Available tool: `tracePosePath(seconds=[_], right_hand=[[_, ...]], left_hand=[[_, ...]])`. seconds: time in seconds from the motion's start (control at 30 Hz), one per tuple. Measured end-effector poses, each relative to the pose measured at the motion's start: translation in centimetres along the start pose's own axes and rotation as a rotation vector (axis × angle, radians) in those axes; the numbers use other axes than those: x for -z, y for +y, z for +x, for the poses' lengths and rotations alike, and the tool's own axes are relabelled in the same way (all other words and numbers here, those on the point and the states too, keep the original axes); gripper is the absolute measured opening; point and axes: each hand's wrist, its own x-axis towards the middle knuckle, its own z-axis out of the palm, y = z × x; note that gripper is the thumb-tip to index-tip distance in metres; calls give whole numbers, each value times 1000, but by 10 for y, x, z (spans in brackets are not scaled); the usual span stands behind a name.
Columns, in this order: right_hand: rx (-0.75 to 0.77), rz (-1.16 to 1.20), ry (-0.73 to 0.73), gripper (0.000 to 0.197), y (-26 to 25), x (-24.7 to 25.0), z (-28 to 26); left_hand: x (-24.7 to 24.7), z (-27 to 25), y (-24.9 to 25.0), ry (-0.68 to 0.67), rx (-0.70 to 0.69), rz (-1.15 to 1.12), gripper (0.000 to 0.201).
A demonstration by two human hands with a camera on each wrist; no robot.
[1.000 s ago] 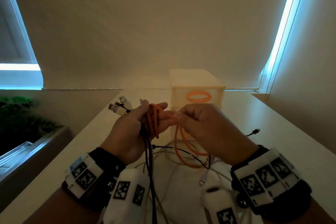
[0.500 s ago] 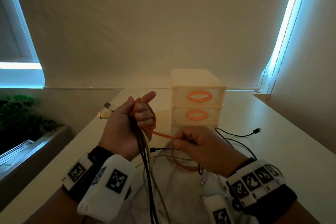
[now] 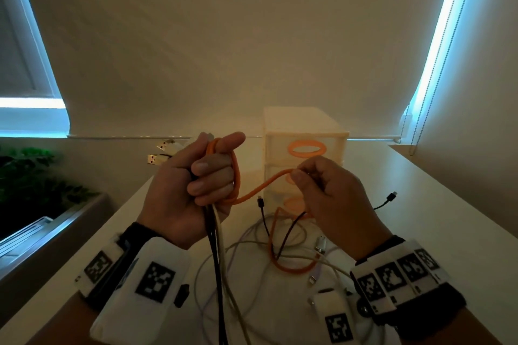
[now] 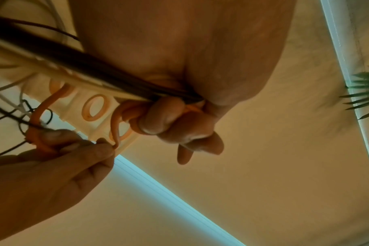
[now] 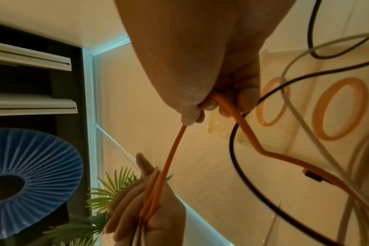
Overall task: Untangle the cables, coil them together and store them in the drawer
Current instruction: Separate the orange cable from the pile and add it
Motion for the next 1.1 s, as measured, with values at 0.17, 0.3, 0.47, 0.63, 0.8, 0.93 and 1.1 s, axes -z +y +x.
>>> tracePosePath(seconds=[0.17,0.3,0.47,0.63,0.8,0.93,1.1], right_hand=[[-202,253,-85,9,-8,-8,-2],[-262,343,-28,9,-11,-7,-2],[-222,273,48,14,-4,-2,-1],[-266,448,-157,14,-26,-1,-5],[-309,532,-450,18,-35,-17,-19],[-435,419,-757,34,-25,-27,-25],[-635,442,-695,32,2,-15,-14]], left_hand=[[-9,6,-32,224,70,357,53],[-10,7,-44,320,172,610,58],[-11,7,-46,437,163,791,56],[-8,12,-56,593,51,836,53],[-1,18,-47,660,-128,325,56],[2,13,-21,586,-288,-101,55],[14,1,2,349,-214,-103,46]])
